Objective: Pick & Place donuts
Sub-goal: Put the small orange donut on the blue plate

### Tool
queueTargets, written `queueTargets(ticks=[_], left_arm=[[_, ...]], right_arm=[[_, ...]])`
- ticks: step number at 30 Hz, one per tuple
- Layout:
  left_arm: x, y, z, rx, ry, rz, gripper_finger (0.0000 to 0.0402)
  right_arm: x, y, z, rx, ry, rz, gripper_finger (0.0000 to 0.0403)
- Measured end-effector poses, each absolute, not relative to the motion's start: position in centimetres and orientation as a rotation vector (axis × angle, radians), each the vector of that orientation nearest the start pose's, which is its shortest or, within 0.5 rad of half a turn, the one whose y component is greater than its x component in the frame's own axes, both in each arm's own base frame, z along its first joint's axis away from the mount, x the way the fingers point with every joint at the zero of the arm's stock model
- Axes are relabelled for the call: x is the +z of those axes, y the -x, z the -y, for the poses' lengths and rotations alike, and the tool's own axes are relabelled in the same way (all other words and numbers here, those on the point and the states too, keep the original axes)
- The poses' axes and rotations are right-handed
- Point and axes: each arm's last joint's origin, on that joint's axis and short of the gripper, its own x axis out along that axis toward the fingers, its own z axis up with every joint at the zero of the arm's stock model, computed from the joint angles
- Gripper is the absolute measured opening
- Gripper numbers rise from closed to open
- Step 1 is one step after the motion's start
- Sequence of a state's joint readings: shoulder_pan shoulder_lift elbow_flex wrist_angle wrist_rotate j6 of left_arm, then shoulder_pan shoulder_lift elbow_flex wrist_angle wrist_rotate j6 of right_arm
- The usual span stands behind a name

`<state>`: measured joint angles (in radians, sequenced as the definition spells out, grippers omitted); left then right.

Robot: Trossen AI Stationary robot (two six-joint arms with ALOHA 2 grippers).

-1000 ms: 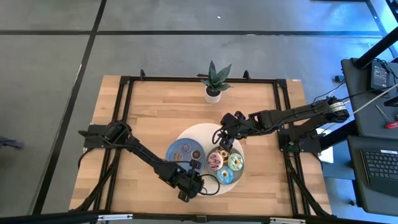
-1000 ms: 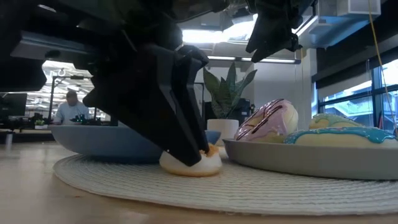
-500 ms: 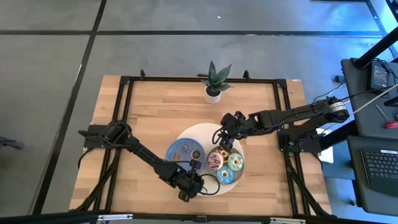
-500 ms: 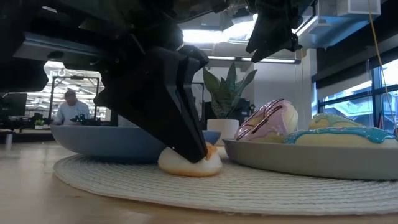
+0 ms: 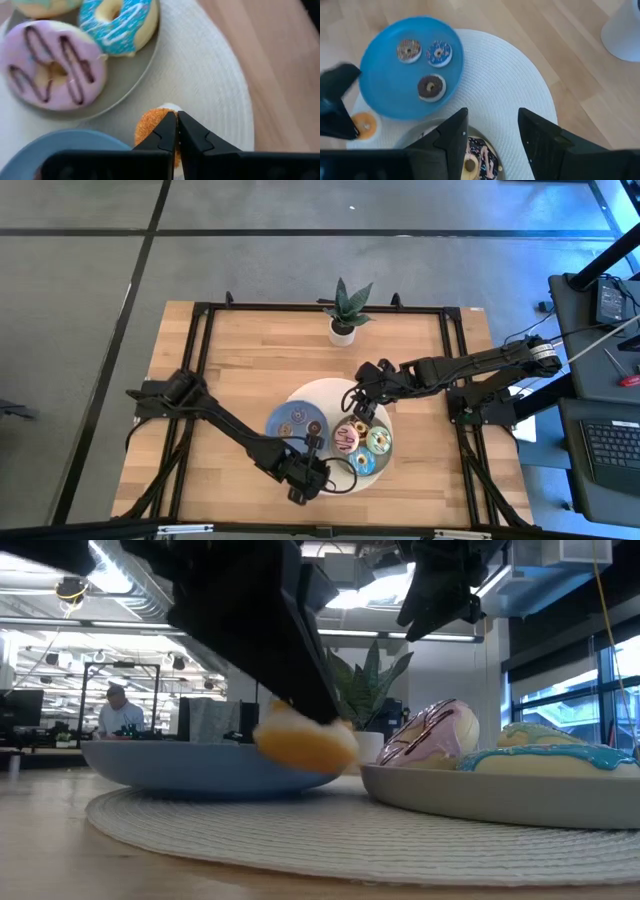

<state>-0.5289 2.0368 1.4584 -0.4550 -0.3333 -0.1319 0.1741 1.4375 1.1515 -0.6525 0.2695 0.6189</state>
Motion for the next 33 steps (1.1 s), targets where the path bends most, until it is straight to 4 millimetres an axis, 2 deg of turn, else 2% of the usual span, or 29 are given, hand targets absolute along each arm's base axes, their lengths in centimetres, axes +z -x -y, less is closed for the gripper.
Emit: queueTargets(ticks=[8, 14, 20, 24, 30, 33], left_arm=[[20.3, -36.0, 19.6, -0.017, -0.366, -0.948, 0.0003], [22.8, -35.1, 18.9, 0.045, -0.37, -0.885, 0.0003], [22.1, -33.2, 18.2, 0.127, -0.318, -0.892, 0.0002], [20.6, -32.1, 18.1, 0.128, -0.33, -0.932, 0.0002], [18.0, -31.7, 17.9, 0.101, -0.271, -0.884, 0.0002], [17.3, -31.4, 17.6, 0.135, -0.267, -0.884, 0.0002]], right_arm=[[27.5, -28.8, -4.3, -0.374, -0.358, -0.881, 0.0174], [27.5, -28.8, -4.3, -0.374, -0.358, -0.881, 0.0174], [27.5, -28.8, -4.3, -0.374, -0.357, -0.881, 0.0174], [27.5, -28.8, -4.3, -0.374, -0.356, -0.881, 0.0174], [27.5, -28.8, -4.1, -0.417, -0.333, -0.86, 0.0174], [27.5, -28.8, -4.1, -0.418, -0.333, -0.86, 0.0174]])
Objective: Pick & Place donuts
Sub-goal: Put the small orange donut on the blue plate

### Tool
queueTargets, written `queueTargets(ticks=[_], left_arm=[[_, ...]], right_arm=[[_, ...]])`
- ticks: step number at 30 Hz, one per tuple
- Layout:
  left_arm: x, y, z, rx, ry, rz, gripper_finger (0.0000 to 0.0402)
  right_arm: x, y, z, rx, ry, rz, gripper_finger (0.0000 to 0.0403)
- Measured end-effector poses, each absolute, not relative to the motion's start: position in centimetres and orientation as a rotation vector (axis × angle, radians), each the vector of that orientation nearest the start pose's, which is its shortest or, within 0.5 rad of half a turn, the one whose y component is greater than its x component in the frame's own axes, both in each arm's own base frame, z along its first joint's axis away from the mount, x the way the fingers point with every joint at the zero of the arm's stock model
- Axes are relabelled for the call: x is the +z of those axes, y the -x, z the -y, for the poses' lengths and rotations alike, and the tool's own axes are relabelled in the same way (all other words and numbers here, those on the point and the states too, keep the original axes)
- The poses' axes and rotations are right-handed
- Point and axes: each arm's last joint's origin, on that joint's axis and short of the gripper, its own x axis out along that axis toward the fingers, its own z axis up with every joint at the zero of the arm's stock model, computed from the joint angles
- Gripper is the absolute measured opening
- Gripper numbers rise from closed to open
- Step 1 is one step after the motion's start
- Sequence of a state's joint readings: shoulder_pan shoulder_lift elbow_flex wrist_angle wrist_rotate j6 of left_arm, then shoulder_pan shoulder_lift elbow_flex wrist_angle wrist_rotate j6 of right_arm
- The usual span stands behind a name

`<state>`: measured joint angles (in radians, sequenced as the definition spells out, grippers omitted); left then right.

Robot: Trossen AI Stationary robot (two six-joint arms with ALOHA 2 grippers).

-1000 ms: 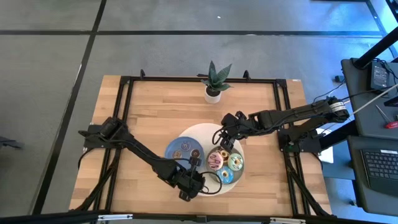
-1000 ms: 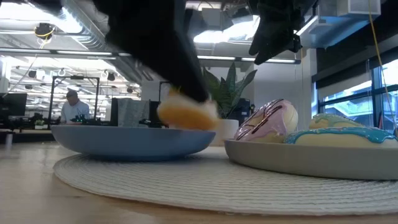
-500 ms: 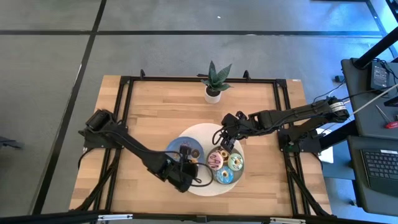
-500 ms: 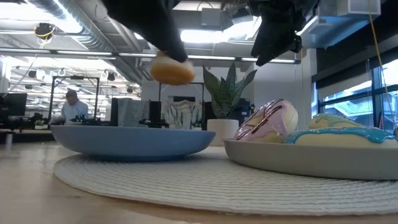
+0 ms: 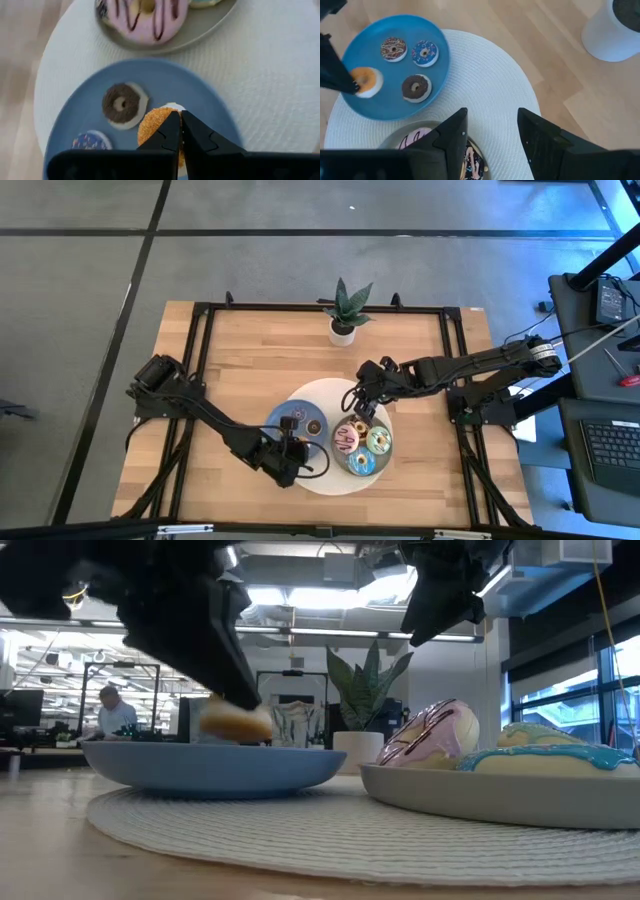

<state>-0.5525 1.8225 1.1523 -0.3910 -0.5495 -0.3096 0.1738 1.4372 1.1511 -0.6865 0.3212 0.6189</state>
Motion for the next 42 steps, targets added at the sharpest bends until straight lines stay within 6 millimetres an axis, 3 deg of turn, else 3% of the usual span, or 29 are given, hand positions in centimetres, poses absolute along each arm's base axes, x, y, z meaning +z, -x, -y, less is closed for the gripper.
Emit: queueTargets(ticks=[8, 25, 34, 42], left_arm=[[16.0, -30.7, 16.9, 0.166, -0.278, -0.919, 0.0002], [16.1, -31.0, 17.0, 0.185, -0.249, -0.885, 0.0003], [14.6, -31.3, 17.0, 0.202, -0.25, -0.921, 0.0003], [14.6, -31.3, 16.8, 0.241, -0.276, -0.902, 0.0018]], right_arm=[[27.5, -28.8, -4.1, -0.418, -0.333, -0.859, 0.0174], [27.5, -28.8, -4.1, -0.417, -0.33, -0.859, 0.0174], [27.5, -28.8, -4.1, -0.418, -0.33, -0.859, 0.0174], [27.5, -28.8, -4.1, -0.408, -0.31, -0.863, 0.0174]])
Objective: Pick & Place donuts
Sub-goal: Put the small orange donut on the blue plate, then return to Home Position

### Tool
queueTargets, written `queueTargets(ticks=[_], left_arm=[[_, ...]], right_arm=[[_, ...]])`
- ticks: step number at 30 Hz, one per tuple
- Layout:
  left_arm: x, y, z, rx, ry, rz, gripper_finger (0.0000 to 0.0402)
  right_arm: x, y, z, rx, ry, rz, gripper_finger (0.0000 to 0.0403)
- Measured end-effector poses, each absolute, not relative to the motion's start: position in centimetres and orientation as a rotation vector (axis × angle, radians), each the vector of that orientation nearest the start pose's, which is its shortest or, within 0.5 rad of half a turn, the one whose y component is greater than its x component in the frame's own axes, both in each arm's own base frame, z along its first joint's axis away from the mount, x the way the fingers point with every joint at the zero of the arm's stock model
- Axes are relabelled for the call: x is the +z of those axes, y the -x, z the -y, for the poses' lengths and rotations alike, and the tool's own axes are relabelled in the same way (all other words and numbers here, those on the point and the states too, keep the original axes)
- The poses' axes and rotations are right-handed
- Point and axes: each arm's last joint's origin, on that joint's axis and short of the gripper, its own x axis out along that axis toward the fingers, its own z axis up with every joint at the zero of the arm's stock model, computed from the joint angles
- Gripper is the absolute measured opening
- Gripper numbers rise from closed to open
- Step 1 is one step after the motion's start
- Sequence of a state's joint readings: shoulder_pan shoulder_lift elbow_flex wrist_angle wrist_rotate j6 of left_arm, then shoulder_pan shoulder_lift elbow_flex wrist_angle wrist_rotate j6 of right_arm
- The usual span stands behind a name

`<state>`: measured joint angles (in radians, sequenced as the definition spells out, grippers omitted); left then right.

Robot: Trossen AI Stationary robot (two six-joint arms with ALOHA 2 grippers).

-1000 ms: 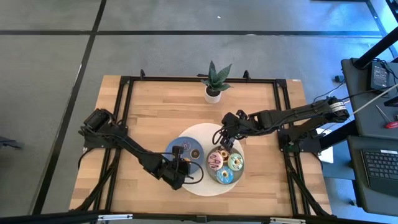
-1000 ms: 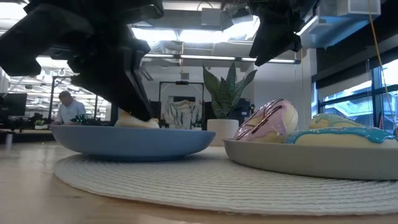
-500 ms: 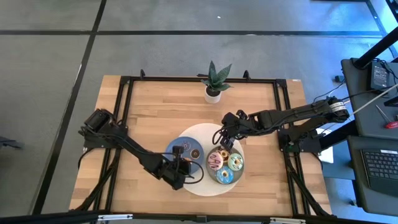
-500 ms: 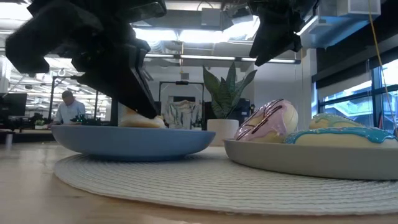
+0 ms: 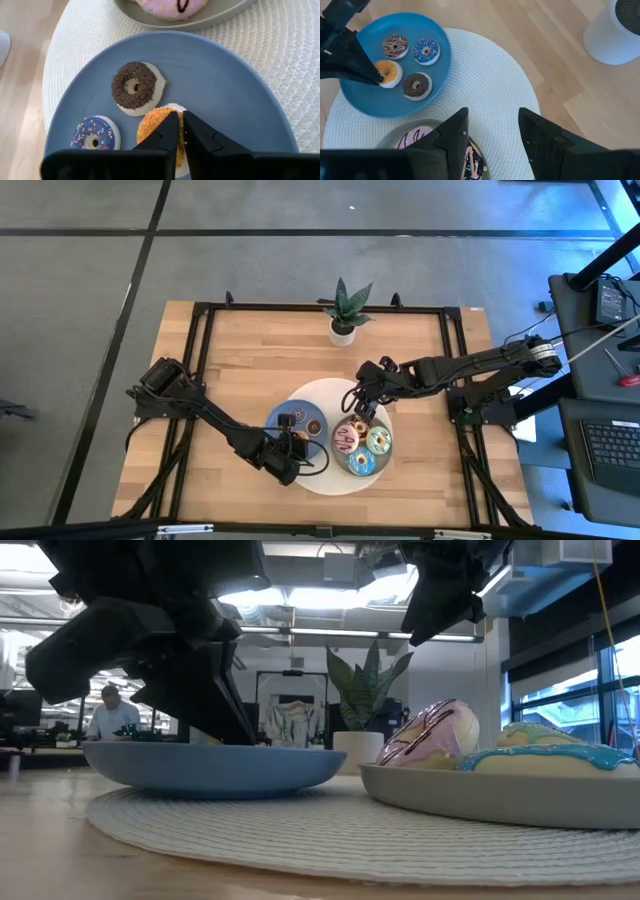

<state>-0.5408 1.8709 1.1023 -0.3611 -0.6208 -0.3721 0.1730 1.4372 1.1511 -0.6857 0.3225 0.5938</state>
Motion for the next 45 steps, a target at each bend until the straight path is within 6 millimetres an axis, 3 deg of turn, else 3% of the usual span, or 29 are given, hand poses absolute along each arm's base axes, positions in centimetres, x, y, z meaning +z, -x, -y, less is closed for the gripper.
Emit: queueTargets(ticks=[17, 29, 35, 45], left_arm=[[14.5, -31.3, 17.0, 0.186, -0.272, -0.931, 0.004], [14.9, -31.1, 16.8, 0.203, -0.29, -0.929, 0.0089], [17.6, -30.3, 16.5, 0.155, -0.238, -0.909, 0.0095], [27.3, -27.0, 13.9, 0.211, 0.015, -0.631, 0.0089]], right_arm=[[27.5, -28.8, -4.1, -0.406, -0.306, -0.864, 0.0174], [27.5, -28.8, -4.1, -0.406, -0.305, -0.864, 0.0174], [27.5, -28.8, -4.1, -0.405, -0.305, -0.865, 0.0174], [27.5, -28.8, -4.1, -0.386, -0.264, -0.875, 0.0174]])
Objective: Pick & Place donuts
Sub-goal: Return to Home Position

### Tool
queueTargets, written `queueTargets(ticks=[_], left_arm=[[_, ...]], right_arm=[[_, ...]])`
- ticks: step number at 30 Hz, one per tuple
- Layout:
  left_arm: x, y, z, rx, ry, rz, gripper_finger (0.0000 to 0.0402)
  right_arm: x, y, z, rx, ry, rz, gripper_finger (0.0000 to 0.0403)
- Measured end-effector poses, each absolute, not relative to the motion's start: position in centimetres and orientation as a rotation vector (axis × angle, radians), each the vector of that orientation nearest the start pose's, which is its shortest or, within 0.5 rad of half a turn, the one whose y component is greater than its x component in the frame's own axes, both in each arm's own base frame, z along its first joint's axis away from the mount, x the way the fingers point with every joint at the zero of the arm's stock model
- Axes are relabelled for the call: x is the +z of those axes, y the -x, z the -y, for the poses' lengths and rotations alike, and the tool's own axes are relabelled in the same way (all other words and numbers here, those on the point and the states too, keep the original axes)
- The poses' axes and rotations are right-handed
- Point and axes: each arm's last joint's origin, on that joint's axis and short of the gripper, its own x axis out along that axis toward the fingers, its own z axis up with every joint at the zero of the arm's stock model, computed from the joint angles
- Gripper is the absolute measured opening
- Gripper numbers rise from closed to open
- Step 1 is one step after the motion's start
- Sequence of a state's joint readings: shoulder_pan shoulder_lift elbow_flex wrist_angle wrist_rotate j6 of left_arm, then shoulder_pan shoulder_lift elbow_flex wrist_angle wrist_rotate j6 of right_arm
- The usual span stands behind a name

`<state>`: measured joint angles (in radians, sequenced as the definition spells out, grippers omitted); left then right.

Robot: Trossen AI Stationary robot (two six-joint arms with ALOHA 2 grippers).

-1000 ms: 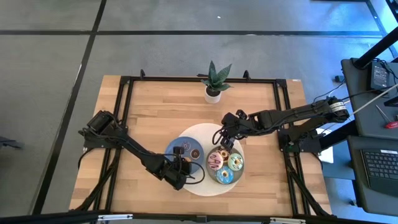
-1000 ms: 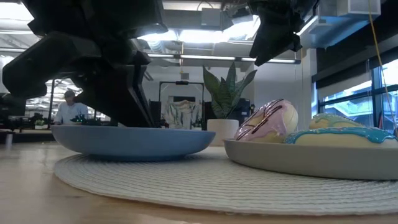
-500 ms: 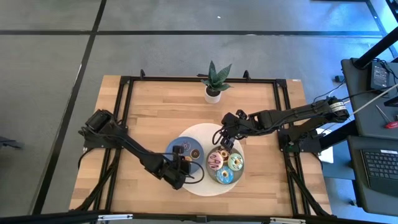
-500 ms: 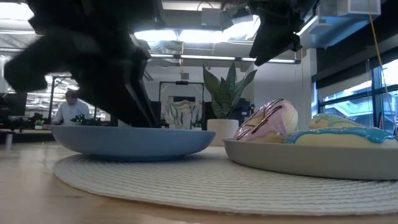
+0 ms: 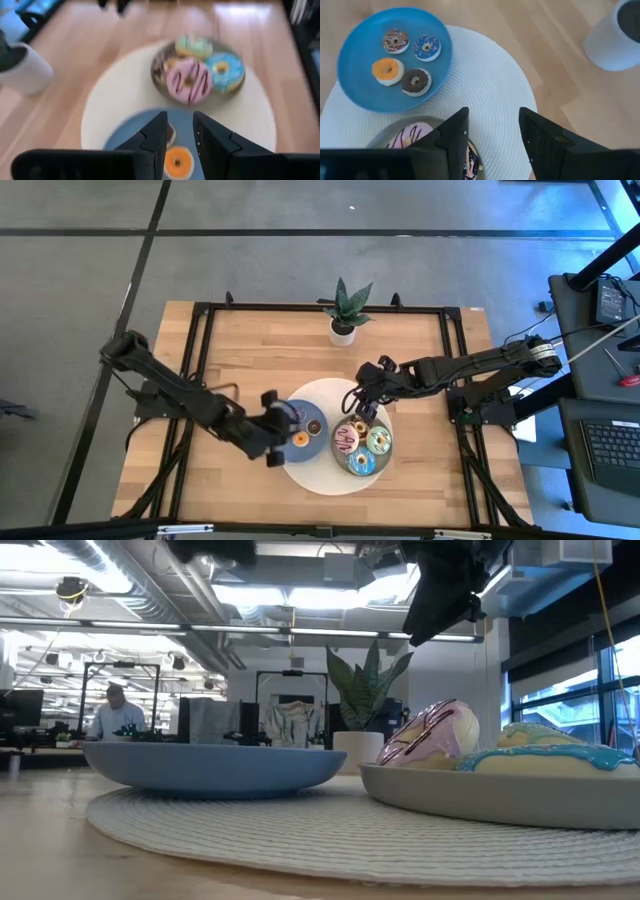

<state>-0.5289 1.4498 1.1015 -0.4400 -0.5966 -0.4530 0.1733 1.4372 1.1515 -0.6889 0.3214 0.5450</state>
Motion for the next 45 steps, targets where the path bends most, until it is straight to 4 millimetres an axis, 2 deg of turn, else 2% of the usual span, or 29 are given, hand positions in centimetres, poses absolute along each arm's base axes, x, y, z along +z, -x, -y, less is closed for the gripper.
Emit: queueTargets(ticks=[3, 6, 9, 13, 16, 18, 21, 23, 29, 37, 45], left_arm=[[28.6, -25.9, 13.2, 0.21, 0.06, -0.554, 0.0088], [27.6, -24.6, 12.3, 0.161, 0.153, -0.446, 0.0089], [26.3, -23.0, 11.5, 0.048, 0.254, -0.296, 0.0088], [25.0, -19.8, 9.7, -0.012, 0.326, -0.154, 0.0091], [24.5, -17.4, 8.0, 0.034, 0.316, -0.09, 0.0093], [24.1, -16.1, 7.1, 0.09, 0.262, -0.062, 0.0092], [23.3, -14.6, 6.2, 0.128, 0.206, -0.051, 0.0089], [22.7, -14.0, 5.8, 0.133, 0.247, -0.041, 0.0088], [21.5, -12.9, 4.3, 0.202, 0.294, 0.004, 0.0091], [20.4, -11.3, 1.9, 0.139, 0.326, 0.089, 0.0089], [20.0, -10.4, 0.1, 0.18, 0.312, 0.073, 0.0086]], right_arm=[[27.7, -28.6, -4.7, -0.339, -0.202, -0.876, 0.0174], [28.1, -27.2, -5.7, -0.324, -0.21, -0.849, 0.0174], [27.7, -25.2, -6.7, -0.337, -0.214, -0.792, 0.0174], [28.3, -22.2, -7.5, -0.192, -0.248, -0.638, 0.0174], [28.5, -20.0, -7.3, -0.082, -0.249, -0.514, 0.0174], [28.7, -18.6, -6.9, -0.07, -0.251, -0.438, 0.0174], [28.8, -16.9, -6.4, -0.044, -0.343, -0.394, 0.0174], [28.4, -16.2, -6.1, -0.038, -0.402, -0.382, 0.0174], [26.4, -14.8, -4.9, -0.064, -0.326, -0.242, 0.0174], [23.4, -12.6, -2.9, 0.032, -0.384, -0.02, 0.0174], [22.2, -11.4, -1.6, 0.031, -0.402, 0.068, 0.0174]])
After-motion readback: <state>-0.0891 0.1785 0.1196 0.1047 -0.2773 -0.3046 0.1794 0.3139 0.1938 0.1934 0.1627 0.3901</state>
